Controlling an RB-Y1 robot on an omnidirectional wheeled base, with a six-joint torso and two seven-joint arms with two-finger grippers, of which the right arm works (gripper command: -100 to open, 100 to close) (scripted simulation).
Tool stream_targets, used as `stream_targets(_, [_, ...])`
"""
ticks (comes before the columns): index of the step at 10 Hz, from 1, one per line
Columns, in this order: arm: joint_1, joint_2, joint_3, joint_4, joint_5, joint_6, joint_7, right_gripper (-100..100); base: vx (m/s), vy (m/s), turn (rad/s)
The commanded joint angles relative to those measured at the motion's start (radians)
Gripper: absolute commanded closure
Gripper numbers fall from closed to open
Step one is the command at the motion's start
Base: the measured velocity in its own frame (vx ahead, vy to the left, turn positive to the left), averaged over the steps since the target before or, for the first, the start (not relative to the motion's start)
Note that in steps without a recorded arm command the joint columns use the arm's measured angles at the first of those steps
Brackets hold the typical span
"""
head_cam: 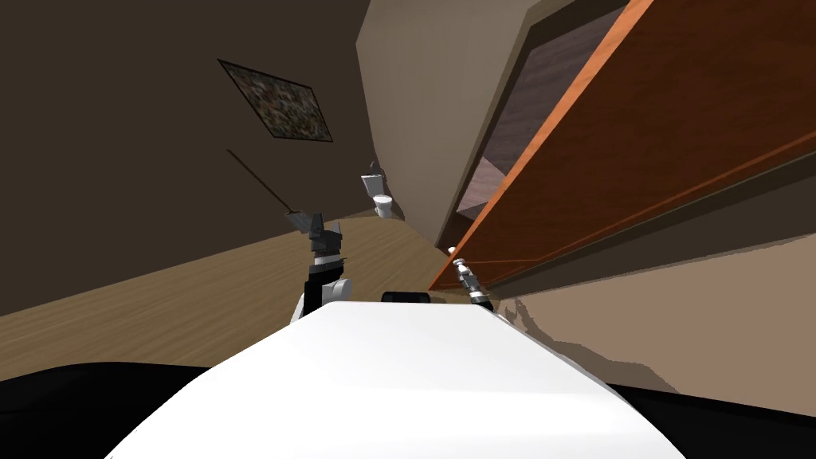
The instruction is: Pull the door open
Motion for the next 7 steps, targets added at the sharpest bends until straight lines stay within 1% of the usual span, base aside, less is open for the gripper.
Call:
stream_targets(1, [0.044,-0.02,0.017,-0.018,0.017,-0.045,-0.013,100,0.013,-0.017,-0.08])
stream_targets(2, [0.044,-0.02,0.017,-0.018,0.017,-0.045,-0.013,100,0.002,-0.014,-0.042])
stream_targets(4, [0.083,-0.04,0.041,-0.019,0.039,-0.106,-0.03,100,0.007,-0.024,-0.069])
stream_targets(5, [0.102,-0.05,0.052,-0.019,0.05,-0.131,-0.039,100,0.009,-0.039,-0.083])
stream_targets(6, [0.119,-0.059,0.062,-0.019,0.06,-0.164,-0.047,100,0.008,-0.04,-0.082])
stream_targets(7, [0.119,-0.059,0.062,-0.019,0.06,-0.164,-0.047,100,0.0,-0.026,-0.036])
